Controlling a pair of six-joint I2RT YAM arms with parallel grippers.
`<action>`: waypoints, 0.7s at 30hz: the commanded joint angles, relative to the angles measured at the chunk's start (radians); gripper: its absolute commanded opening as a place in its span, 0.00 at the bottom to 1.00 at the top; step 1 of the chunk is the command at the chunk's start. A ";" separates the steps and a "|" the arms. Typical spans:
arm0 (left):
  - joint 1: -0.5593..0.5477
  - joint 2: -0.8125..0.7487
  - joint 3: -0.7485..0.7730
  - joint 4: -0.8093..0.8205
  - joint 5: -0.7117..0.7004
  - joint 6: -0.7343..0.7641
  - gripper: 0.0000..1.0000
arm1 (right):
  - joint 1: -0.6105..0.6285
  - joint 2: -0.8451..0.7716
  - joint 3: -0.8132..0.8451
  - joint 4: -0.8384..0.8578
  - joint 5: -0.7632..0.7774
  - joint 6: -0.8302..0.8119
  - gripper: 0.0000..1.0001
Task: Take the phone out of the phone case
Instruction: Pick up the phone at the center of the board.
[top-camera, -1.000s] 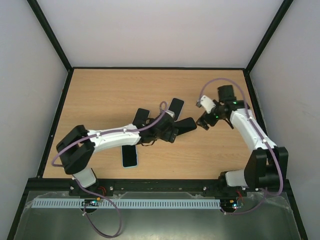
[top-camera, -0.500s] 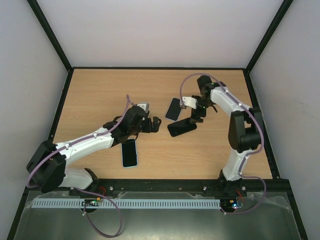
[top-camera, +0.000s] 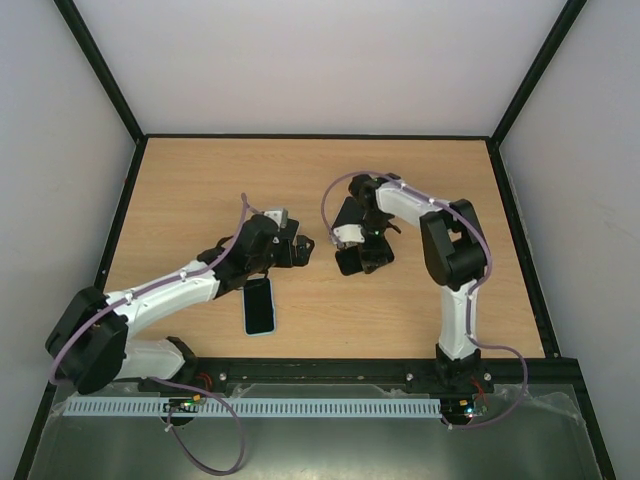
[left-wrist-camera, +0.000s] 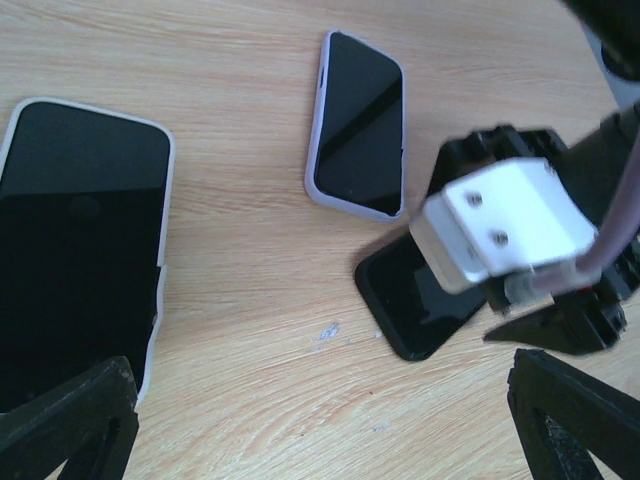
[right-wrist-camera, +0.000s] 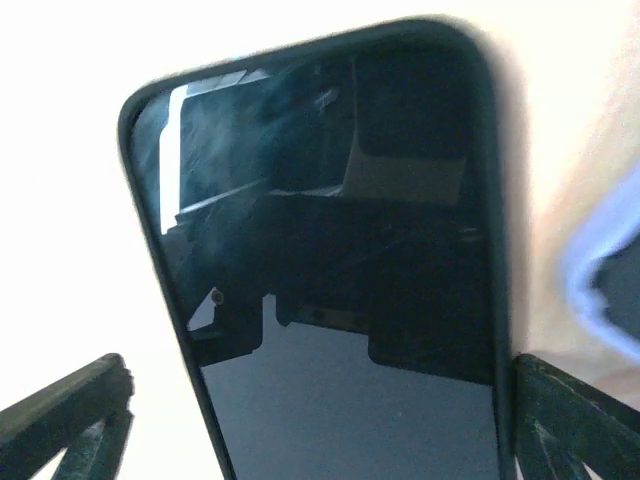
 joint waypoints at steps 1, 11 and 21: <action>0.017 -0.037 0.010 0.011 0.024 0.015 1.00 | 0.007 -0.109 -0.131 -0.059 0.051 0.022 0.98; 0.022 -0.050 -0.026 0.033 -0.044 -0.079 1.00 | 0.115 -0.400 -0.536 0.437 0.137 0.473 0.98; 0.029 -0.023 0.034 0.001 -0.038 -0.063 1.00 | 0.187 -0.329 -0.383 0.365 0.151 0.949 0.98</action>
